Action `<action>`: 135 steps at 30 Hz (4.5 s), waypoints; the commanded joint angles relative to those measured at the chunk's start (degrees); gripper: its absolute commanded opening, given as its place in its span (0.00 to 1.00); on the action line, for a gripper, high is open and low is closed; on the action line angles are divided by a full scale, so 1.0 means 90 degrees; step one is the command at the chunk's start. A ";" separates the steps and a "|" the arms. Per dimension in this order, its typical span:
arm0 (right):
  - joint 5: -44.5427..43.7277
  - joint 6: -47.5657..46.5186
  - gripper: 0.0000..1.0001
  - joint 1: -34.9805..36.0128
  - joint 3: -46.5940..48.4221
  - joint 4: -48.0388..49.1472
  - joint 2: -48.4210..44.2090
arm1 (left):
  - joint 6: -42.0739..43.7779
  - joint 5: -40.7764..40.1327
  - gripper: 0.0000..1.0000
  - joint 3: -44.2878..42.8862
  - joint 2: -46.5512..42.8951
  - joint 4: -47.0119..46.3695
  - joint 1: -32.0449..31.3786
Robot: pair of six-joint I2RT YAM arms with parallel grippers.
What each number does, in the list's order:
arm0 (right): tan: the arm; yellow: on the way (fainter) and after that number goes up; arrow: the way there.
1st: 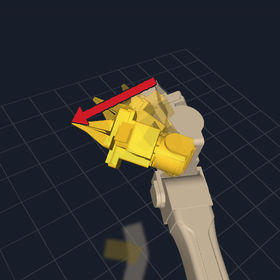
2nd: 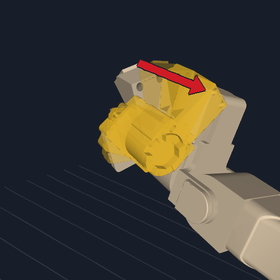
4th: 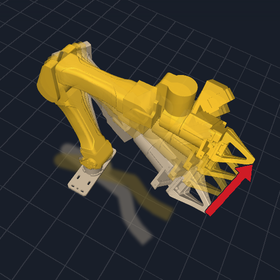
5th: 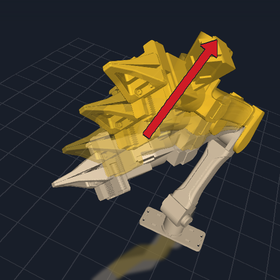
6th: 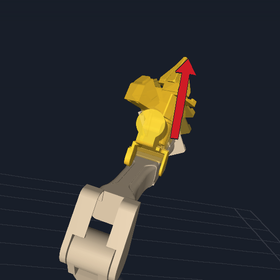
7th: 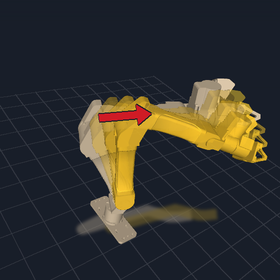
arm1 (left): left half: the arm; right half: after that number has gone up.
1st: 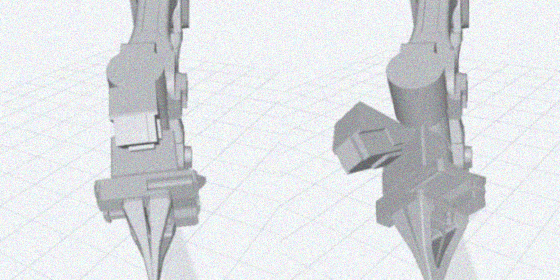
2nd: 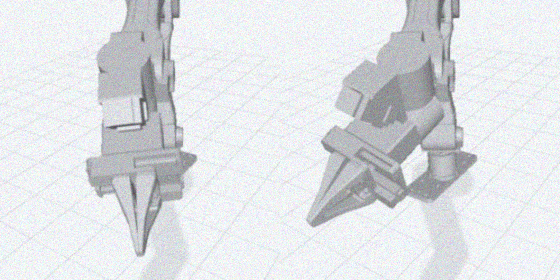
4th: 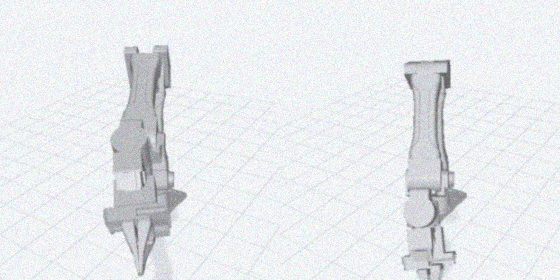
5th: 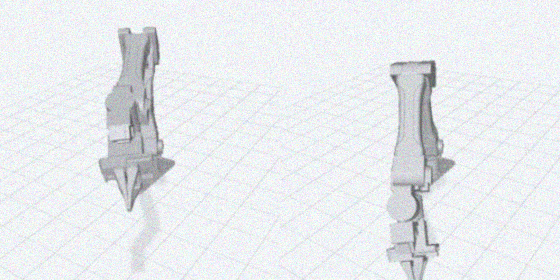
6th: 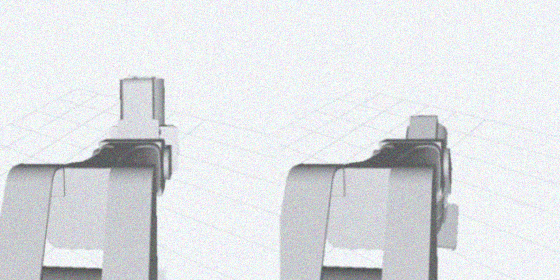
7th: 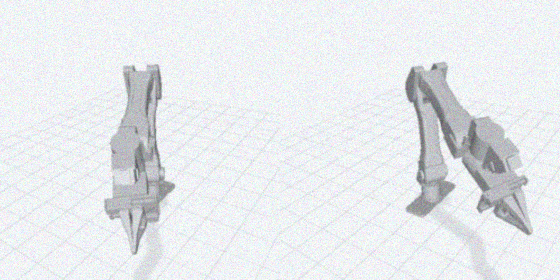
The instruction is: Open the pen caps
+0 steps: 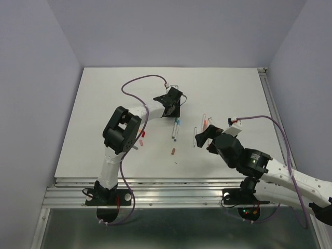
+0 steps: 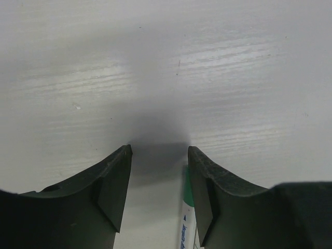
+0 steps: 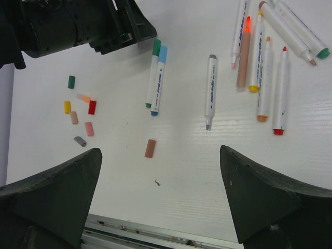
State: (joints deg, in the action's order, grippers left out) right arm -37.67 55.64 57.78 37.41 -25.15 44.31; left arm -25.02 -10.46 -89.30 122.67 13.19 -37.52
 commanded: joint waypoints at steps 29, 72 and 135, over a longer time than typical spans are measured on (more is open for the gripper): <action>-0.0277 -0.0059 1.00 0.0025 -0.0133 0.0070 -0.0100 | -0.0385 -0.0449 0.59 0.0136 -0.0056 0.0790 -0.0382; 0.1625 -0.1504 1.00 0.0016 -0.0592 0.1748 -0.0325 | -0.1692 -0.1993 0.00 0.1298 -0.3599 0.1191 -0.0841; 0.2066 -0.1221 0.66 -0.1420 -0.0221 0.0968 0.3122 | -0.3178 -0.1953 0.99 0.3662 -0.6081 0.0527 -0.2872</action>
State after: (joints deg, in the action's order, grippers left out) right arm -23.92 48.10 45.60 37.01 -23.57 70.76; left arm -55.79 -27.99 -56.88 69.89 18.68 -63.59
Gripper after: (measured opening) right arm 0.691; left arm 0.986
